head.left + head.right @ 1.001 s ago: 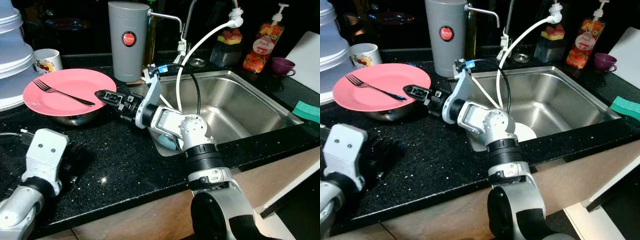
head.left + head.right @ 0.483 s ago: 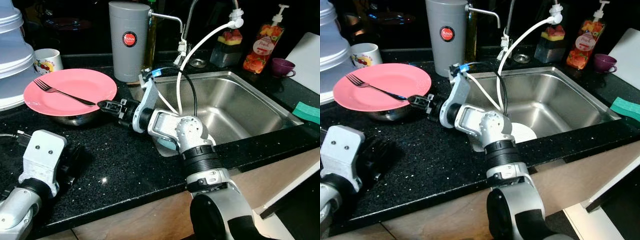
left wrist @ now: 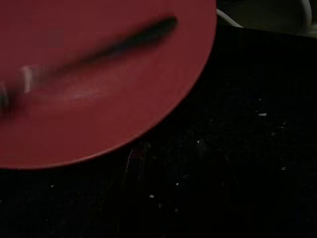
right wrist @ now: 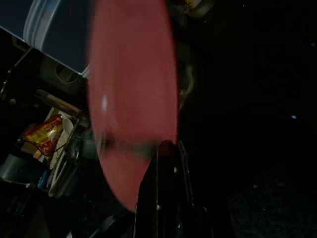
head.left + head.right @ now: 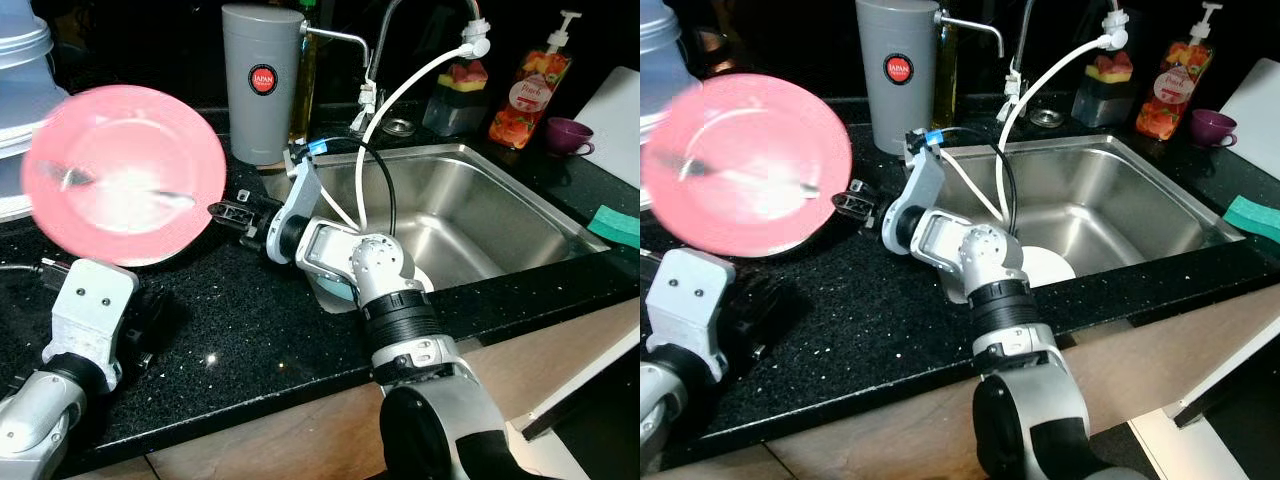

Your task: Kitchen organization

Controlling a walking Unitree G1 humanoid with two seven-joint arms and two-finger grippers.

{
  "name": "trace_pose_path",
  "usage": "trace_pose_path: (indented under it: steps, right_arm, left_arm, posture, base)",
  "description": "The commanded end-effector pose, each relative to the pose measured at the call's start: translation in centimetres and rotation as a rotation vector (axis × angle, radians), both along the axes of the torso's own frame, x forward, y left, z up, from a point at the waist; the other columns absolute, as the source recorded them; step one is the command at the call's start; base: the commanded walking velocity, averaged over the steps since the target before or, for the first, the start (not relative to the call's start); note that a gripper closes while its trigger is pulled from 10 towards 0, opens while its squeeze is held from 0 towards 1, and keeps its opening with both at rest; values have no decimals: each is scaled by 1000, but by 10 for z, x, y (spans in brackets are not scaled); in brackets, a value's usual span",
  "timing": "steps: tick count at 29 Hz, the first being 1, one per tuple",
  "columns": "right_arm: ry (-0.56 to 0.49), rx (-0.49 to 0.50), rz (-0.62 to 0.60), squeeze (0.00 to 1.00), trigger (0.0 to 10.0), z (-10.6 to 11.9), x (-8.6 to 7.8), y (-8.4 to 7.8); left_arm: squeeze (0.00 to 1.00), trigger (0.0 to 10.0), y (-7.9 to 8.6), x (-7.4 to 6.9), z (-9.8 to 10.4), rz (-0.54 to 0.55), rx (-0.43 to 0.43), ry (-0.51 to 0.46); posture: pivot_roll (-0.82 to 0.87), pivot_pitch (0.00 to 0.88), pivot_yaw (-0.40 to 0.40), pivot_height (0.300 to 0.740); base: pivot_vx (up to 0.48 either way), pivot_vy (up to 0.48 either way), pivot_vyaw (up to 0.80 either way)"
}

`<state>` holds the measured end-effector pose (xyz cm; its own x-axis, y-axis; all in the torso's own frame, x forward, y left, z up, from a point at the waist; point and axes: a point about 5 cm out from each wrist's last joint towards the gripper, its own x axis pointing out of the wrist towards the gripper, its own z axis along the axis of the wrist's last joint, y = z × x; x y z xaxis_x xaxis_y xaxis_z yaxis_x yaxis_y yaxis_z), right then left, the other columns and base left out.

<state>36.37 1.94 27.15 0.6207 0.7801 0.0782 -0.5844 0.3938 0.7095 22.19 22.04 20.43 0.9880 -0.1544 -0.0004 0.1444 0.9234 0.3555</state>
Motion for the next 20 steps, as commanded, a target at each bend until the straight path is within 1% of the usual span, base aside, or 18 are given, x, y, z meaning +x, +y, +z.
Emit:
trace_pose_path:
  steps: [1, 7, 16, 17, 18, 19, 20]
  right_arm:
    - [46, 16, 25, 0, 0, -7, -5, 13]
    - [34, 34, 15, 0, 0, 1, -2, 7]
    - [26, 47, -16, 0, 0, 8, 2, 3]
    - [5, 75, -36, 0, 706, 15, 5, 0]
    - [-18, 97, -51, 0, 3020, 20, 6, -1]
    - [-42, 146, -65, 0, 5922, 28, 7, -4]
    - [-59, 169, -78, 0, 10000, 33, 8, -7]
  left_arm:
    - [0, 10000, 3, 1, -19, 12, -12, 106]
    - [0, 10000, 1, 3, -19, 4, -15, 104]
    - [0, 10000, 1, 5, -17, 4, -21, 100]
    - [0, 10000, 2, 5, -17, 5, -21, 98]
    - [0, 10000, 2, 5, -17, 6, -21, 98]
    - [0, 10000, 3, 5, -17, 7, -21, 97]
    - [0, 10000, 3, 5, -17, 7, -20, 97]
  posture:
    - [33, 88, -65, 740]
    - [29, 85, -62, 740]
    - [32, 84, -64, 740]
    - [32, 84, -64, 740]
    - [32, 84, -64, 740]
    - [32, 84, -63, 740]
    - [32, 84, -63, 740]
  base:
    - [0, 0, 0]
    - [0, 0, 0]
    - [0, 0, 0]
    - [0, 0, 0]
    - [0, 0, 0]
    - [0, 0, 0]
    - [0, 0, 0]
